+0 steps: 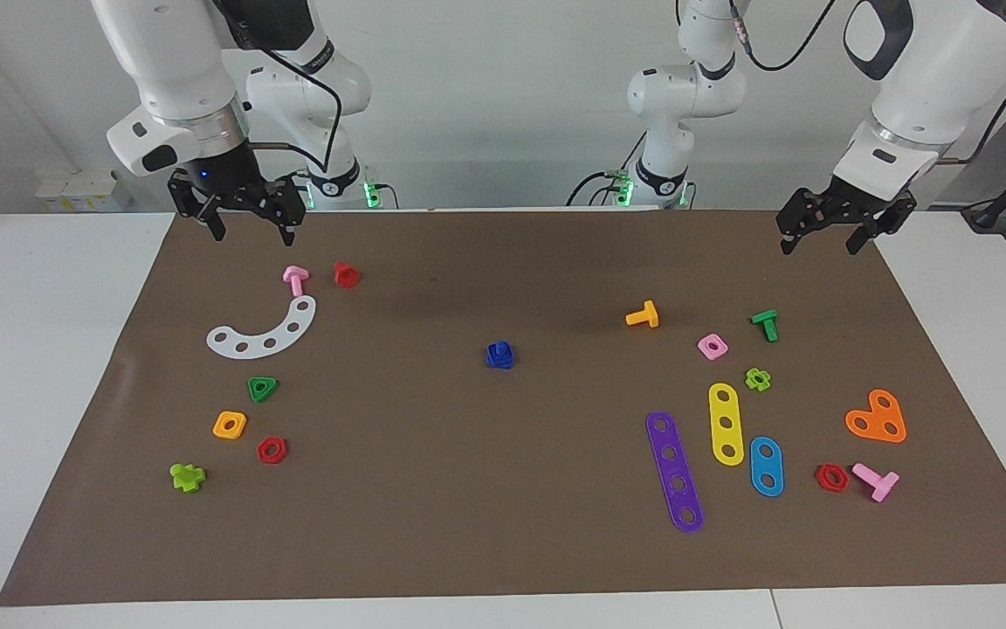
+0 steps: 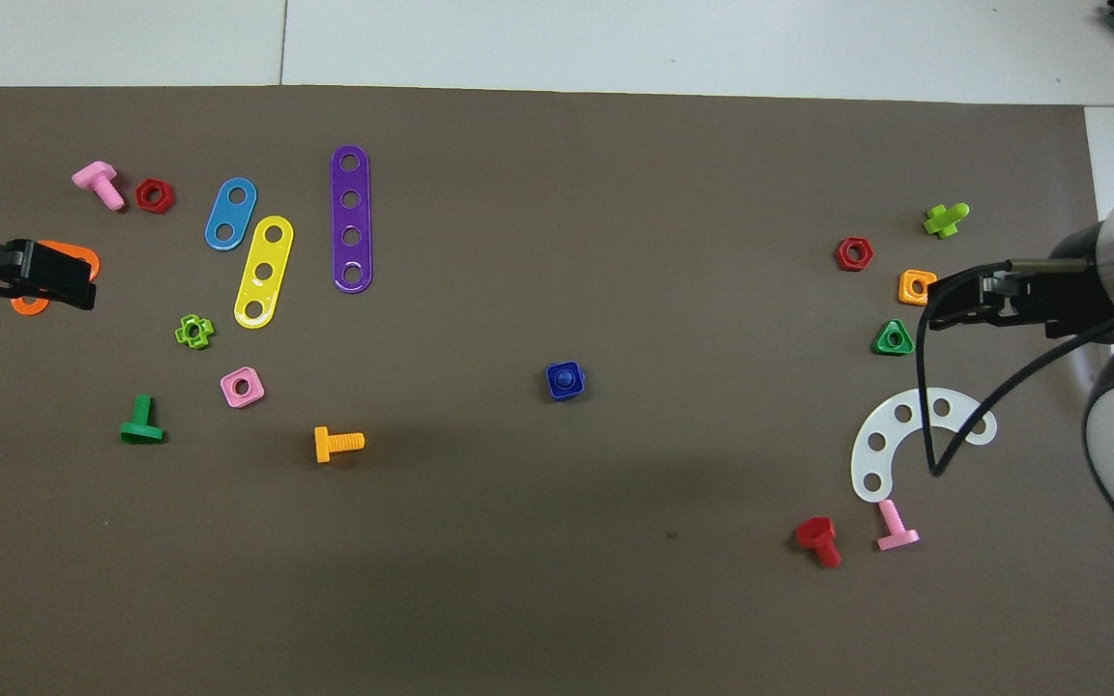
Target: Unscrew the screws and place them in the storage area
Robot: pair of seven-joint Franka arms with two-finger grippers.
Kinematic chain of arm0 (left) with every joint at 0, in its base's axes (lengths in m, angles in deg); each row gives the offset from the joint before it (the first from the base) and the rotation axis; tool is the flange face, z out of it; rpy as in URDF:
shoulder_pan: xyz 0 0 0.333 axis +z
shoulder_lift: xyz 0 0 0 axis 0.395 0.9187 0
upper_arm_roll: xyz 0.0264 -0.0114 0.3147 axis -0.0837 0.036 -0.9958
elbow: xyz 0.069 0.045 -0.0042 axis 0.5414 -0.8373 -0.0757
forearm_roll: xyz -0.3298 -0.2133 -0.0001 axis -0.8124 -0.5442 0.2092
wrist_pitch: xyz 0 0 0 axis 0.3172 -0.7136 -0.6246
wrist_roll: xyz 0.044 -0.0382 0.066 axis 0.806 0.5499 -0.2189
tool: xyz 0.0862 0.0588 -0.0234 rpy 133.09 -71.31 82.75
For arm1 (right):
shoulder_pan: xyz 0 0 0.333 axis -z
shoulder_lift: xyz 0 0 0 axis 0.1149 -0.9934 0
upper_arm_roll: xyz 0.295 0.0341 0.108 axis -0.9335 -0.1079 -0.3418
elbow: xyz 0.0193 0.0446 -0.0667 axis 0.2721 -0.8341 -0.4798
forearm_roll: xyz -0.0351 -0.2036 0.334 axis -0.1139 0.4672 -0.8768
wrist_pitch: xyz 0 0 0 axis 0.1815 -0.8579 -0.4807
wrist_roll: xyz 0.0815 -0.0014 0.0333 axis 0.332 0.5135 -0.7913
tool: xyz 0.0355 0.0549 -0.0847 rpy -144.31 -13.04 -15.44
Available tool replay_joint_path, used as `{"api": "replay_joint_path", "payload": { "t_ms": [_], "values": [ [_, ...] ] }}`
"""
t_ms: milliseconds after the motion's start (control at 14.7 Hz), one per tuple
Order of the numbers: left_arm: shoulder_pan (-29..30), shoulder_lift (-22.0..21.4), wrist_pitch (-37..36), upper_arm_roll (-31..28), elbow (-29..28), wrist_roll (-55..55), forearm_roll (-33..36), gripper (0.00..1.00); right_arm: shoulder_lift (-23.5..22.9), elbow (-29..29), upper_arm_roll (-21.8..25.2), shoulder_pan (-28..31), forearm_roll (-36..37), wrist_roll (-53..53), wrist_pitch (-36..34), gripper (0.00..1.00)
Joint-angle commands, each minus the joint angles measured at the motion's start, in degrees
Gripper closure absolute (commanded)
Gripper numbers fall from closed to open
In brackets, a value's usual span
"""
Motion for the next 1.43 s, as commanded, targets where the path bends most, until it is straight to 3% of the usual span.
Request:
{"api": "replay_joint_path", "payload": {
  "t_ms": [0, 340, 476, 748, 1087, 1359],
  "values": [
    [0.1, -2.0, -0.7, -0.1, -2.0, 0.7, -1.0, 0.00, 1.2, -1.4, -0.3, 0.7, -0.1, -1.0, 0.0, 0.00],
    [-2.0, -3.0, -0.5, 0.6, -4.3, 0.3, -1.0, 0.04, 1.4, -1.5, -0.3, 0.7, -0.1, -1.0, 0.0, 0.00],
    [-6.0, -2.7, 0.8, 0.7, -5.5, -4.5, -1.0, 0.02, 1.4, -1.5, -0.3, 0.6, -0.1, -1.0, 0.0, 0.00],
    [-16.0, 2.6, 7.3, 0.6, -5.8, -18.6, -4.3, 0.02, 1.4, -1.5, -0.3, 0.6, -0.1, -1.0, 0.0, 0.00],
    [-23.8, 7.6, 27.8, 0.7, -11.1, -34.1, -7.1, 0.04, 1.4, -1.4, -0.3, 0.7, -0.1, -1.5, -0.1, 0.00],
    [-30.0, 14.4, 38.4, 0.6, -11.3, -41.6, -7.2, 0.08, 1.4, -1.4, -0.3, 0.7, -0.1, -1.5, -0.1, 0.00]
  ]
}}
